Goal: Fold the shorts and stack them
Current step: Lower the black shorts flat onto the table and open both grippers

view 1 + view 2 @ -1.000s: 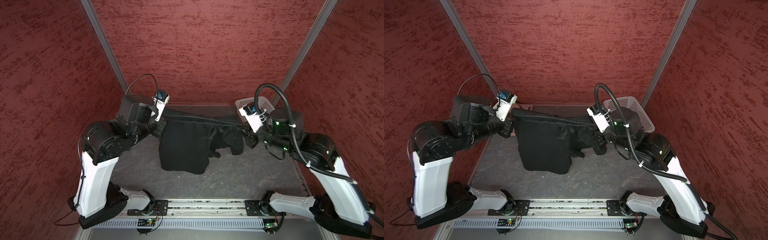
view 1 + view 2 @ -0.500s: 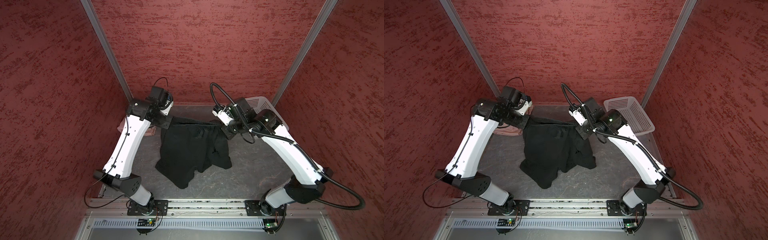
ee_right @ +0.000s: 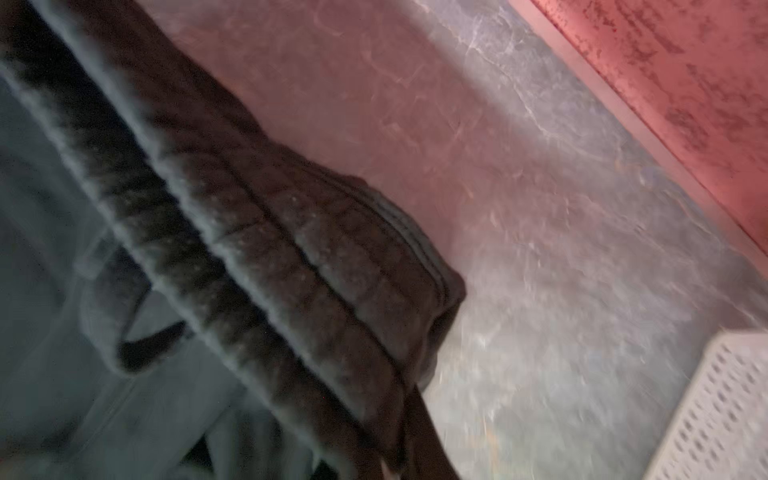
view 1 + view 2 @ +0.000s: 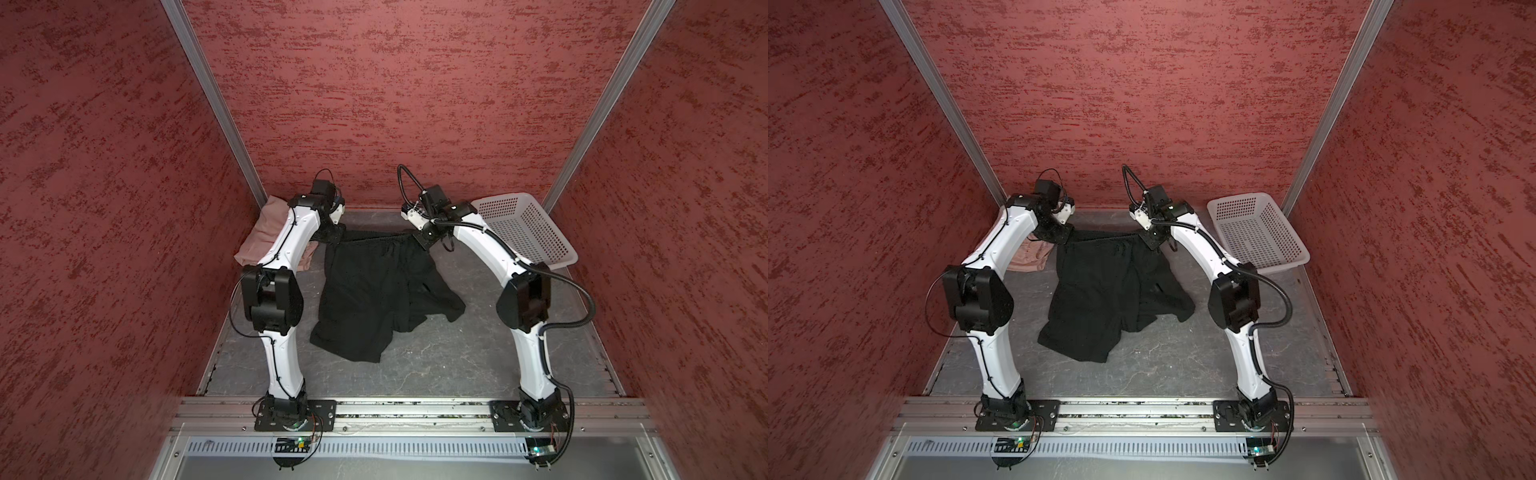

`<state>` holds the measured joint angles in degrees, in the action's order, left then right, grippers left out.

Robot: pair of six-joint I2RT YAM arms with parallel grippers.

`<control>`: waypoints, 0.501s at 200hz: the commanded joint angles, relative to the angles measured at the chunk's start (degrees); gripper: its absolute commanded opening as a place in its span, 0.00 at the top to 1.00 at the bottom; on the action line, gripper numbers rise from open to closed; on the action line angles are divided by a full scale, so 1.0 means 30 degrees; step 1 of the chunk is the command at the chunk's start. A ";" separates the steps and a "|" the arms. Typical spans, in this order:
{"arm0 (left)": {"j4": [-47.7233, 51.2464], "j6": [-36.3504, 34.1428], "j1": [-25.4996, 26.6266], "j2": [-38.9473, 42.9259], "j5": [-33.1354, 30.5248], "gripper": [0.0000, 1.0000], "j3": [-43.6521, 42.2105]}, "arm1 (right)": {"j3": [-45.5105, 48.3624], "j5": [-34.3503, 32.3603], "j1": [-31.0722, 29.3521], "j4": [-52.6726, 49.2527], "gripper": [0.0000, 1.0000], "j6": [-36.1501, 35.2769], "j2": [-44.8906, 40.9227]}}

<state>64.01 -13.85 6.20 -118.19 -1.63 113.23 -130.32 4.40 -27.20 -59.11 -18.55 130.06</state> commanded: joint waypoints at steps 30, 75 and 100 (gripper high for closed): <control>-0.2051 0.0963 -0.1816 -0.1573 -0.0235 0.11 0.2562 | -0.5653 0.0794 0.0520 0.2323 0.20 0.1863 0.1853; -0.1044 0.2773 -0.2012 0.1388 0.0165 0.01 0.0673 | 0.4281 0.1231 0.1230 0.4454 0.12 0.6119 -0.4064; -0.3253 0.4840 -0.1255 0.5316 0.2665 0.01 -0.5135 | 1.3107 0.2125 0.1256 0.7779 0.12 0.8258 -0.9016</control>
<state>58.41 -5.93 -0.36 -112.20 -1.02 109.51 -108.20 7.60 -23.83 -44.40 -2.22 113.71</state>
